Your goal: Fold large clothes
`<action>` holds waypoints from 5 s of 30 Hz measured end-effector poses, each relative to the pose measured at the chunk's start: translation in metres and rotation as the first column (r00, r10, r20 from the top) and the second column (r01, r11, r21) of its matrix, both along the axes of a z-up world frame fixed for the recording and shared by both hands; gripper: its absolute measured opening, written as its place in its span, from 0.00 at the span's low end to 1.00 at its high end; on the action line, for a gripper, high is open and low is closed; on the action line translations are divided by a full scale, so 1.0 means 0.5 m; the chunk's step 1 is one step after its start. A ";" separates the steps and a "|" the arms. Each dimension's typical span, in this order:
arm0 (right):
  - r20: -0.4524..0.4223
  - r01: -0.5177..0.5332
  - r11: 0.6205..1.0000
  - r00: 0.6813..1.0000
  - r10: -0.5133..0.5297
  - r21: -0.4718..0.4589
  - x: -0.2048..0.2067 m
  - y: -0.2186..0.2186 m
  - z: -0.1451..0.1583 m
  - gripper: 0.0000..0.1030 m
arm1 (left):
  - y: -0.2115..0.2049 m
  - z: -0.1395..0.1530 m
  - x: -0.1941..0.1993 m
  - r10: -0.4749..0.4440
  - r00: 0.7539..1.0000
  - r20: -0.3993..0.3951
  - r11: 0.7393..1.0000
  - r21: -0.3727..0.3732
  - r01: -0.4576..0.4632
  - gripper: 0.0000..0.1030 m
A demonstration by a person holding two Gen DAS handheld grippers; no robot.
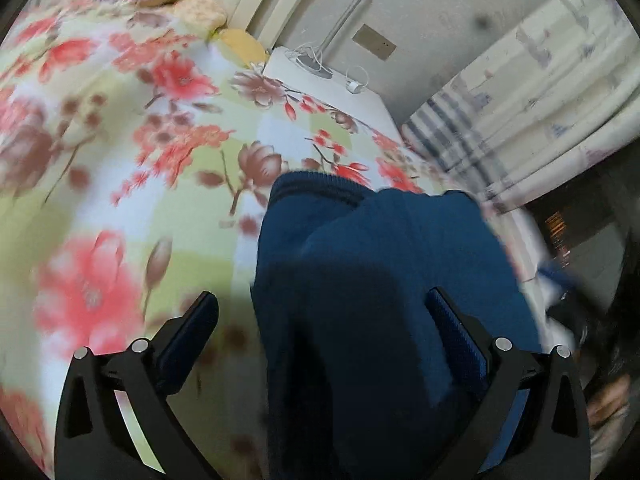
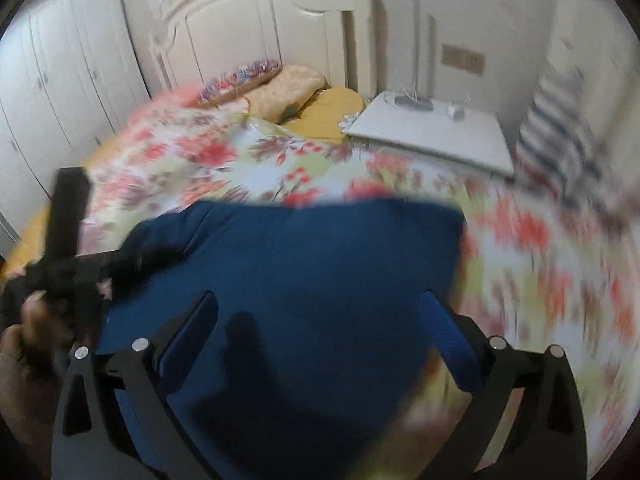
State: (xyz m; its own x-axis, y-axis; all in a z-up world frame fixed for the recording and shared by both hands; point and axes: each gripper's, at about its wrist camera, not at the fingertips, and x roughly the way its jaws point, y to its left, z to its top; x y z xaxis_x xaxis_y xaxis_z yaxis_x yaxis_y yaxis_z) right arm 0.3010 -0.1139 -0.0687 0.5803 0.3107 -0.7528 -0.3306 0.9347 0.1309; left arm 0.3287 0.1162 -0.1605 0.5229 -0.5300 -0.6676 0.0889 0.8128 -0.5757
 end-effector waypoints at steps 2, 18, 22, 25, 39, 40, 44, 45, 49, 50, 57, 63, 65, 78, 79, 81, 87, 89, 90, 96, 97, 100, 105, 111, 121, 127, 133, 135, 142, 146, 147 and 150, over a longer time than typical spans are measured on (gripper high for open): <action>-0.035 0.028 0.992 0.999 -0.023 0.124 -0.066 -0.059 -0.015 0.97 | 0.025 0.009 -0.030 -0.032 0.999 -0.014 0.991 -0.127 0.030 0.96; -0.245 0.032 0.852 0.963 0.113 0.522 -0.183 -0.080 -0.172 0.98 | 0.027 -0.054 -0.174 -0.191 0.978 -0.083 0.953 -0.253 0.165 0.96; -0.266 0.044 0.860 0.958 0.108 0.508 -0.165 -0.064 -0.180 0.98 | 0.000 -0.056 -0.143 -0.256 0.958 -0.131 0.931 -0.301 0.207 0.96; -0.265 0.042 0.859 0.958 0.110 0.510 -0.164 -0.060 -0.184 0.98 | -0.024 -0.052 -0.128 -0.338 0.934 -0.112 0.910 -0.290 0.295 0.95; 0.135 -0.038 0.961 0.991 0.000 0.273 -0.191 -0.090 -0.037 0.57 | -0.124 0.031 -0.112 -0.210 0.960 0.183 0.916 -0.305 0.259 0.67; 0.144 -0.021 0.962 0.989 -0.019 0.273 -0.164 -0.117 -0.019 0.57 | -0.145 0.043 -0.081 -0.209 0.960 0.187 0.914 -0.311 0.260 0.67; 0.056 0.040 0.955 0.997 -0.059 0.295 -0.053 -0.211 -0.030 0.59 | -0.219 0.040 0.043 -0.219 0.965 0.144 0.928 -0.275 0.252 0.66; -0.009 0.085 0.950 0.996 -0.086 0.301 -0.023 -0.239 -0.058 0.62 | -0.240 0.021 0.071 -0.222 0.969 0.104 0.936 -0.256 0.242 0.65; -0.116 0.155 0.924 0.986 -0.122 0.349 0.002 -0.287 -0.125 0.82 | -0.259 -0.033 0.085 -0.210 0.976 0.062 0.947 -0.236 0.219 0.80; -0.096 0.158 0.931 0.986 -0.134 0.329 -0.014 -0.282 -0.113 0.82 | -0.255 -0.032 0.080 -0.208 0.976 0.064 0.949 -0.230 0.217 0.82; 0.250 0.137 0.983 0.954 -0.164 0.122 -0.126 -0.165 0.013 0.77 | -0.192 0.073 0.041 -0.082 0.976 0.204 0.991 -0.090 0.102 0.86; 0.312 -0.009 0.971 0.946 0.086 -0.240 -0.134 0.077 -0.033 0.73 | -0.240 0.243 0.109 -0.017 0.934 0.356 0.992 0.119 -0.028 0.90; 0.319 -0.031 0.930 0.935 0.157 -0.367 -0.138 0.153 -0.077 0.70 | -0.320 0.250 0.177 -0.133 0.950 0.282 0.960 0.274 0.053 0.90; 0.270 -0.072 0.879 0.937 0.221 -0.471 -0.105 0.211 -0.149 0.73 | -0.390 0.063 0.354 -0.186 0.978 0.096 0.932 0.334 0.145 0.96; 0.277 -0.068 0.880 0.935 0.221 -0.471 -0.104 0.214 -0.151 0.73 | -0.376 0.053 0.359 -0.182 0.980 0.083 0.942 0.299 0.150 0.96; 0.286 -0.059 0.880 0.934 0.216 -0.472 -0.106 0.218 -0.151 0.73 | -0.364 0.051 0.357 -0.172 0.983 0.071 0.953 0.263 0.148 0.96; 0.218 -0.164 0.909 0.940 0.261 -0.383 -0.148 0.170 -0.096 0.76 | -0.332 0.100 0.265 -0.049 0.991 0.125 0.946 0.323 0.006 0.96; 0.253 -0.176 0.948 0.936 0.245 -0.266 -0.190 0.113 -0.050 0.77 | -0.322 0.144 0.191 -0.046 0.976 0.213 0.940 0.340 -0.030 0.96; 0.260 -0.178 0.959 0.937 0.233 -0.218 -0.201 0.088 -0.037 0.77 | -0.317 0.166 0.145 -0.055 0.962 0.266 0.938 0.343 -0.042 0.96; 0.314 0.060 0.998 0.948 -0.050 -0.025 -0.308 -0.093 0.021 0.86 | -0.264 0.231 -0.123 -0.081 0.879 0.469 0.876 0.454 -0.162 0.96; 0.317 0.109 0.994 0.943 -0.098 -0.016 -0.312 -0.119 0.027 0.88 | -0.259 0.238 -0.154 -0.070 0.867 0.493 0.864 0.464 -0.194 0.96; 0.317 0.277 0.960 0.908 -0.272 0.031 -0.336 -0.187 0.071 0.93 | -0.250 0.279 -0.269 -0.028 0.808 0.589 0.836 0.456 -0.304 0.96; 0.384 0.358 0.932 0.853 -0.353 0.061 -0.401 -0.214 0.155 0.98 | -0.257 0.342 -0.392 0.003 0.774 0.633 0.871 0.379 -0.313 0.96; 0.421 0.391 0.915 0.850 -0.317 -0.100 -0.448 -0.145 0.155 0.98 | -0.293 0.312 -0.452 0.045 0.806 0.590 0.822 0.437 -0.366 0.96; 0.396 0.379 0.922 0.860 -0.320 -0.079 -0.461 -0.148 0.132 0.98 | -0.298 0.256 -0.487 0.030 0.846 0.533 0.833 0.454 -0.316 0.96; 0.394 0.356 0.930 0.870 -0.297 -0.086 -0.458 -0.141 0.128 0.98 | -0.297 0.260 -0.494 0.031 0.837 0.547 0.831 0.452 -0.326 0.96; 0.383 0.345 0.934 0.878 -0.288 -0.088 -0.455 -0.141 0.126 0.98 | -0.296 0.262 -0.496 0.028 0.835 0.550 0.827 0.457 -0.329 0.96; 0.384 0.346 0.934 0.877 -0.289 -0.086 -0.455 -0.144 0.127 0.98 | -0.298 0.262 -0.496 0.025 0.834 0.551 0.825 0.460 -0.329 0.96; 0.383 0.352 0.934 0.873 -0.301 -0.068 -0.453 -0.144 0.122 0.98 | -0.299 0.265 -0.499 0.013 0.835 0.550 0.827 0.463 -0.318 0.96; 0.383 0.351 0.934 0.874 -0.301 -0.069 -0.453 -0.142 0.122 0.98 | -0.299 0.265 -0.499 0.013 0.835 0.549 0.828 0.463 -0.317 0.96; 0.383 0.352 0.933 0.873 -0.301 -0.069 -0.453 -0.142 0.122 0.98 | -0.299 0.265 -0.500 0.013 0.836 0.549 0.827 0.463 -0.317 0.96; 0.384 0.349 0.935 0.874 -0.298 -0.067 -0.454 -0.142 0.121 0.98 | -0.299 0.265 -0.500 0.012 0.835 0.550 0.827 0.463 -0.317 0.96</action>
State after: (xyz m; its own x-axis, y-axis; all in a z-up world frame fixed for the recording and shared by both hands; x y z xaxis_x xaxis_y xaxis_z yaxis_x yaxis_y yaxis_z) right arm 0.0742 -0.1847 -0.0082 0.8705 -0.0277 -0.4914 -0.0074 0.9976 -0.0692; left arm 0.0788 -0.0331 -0.0280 0.9049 -0.0572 -0.4218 0.0749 0.9969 0.0255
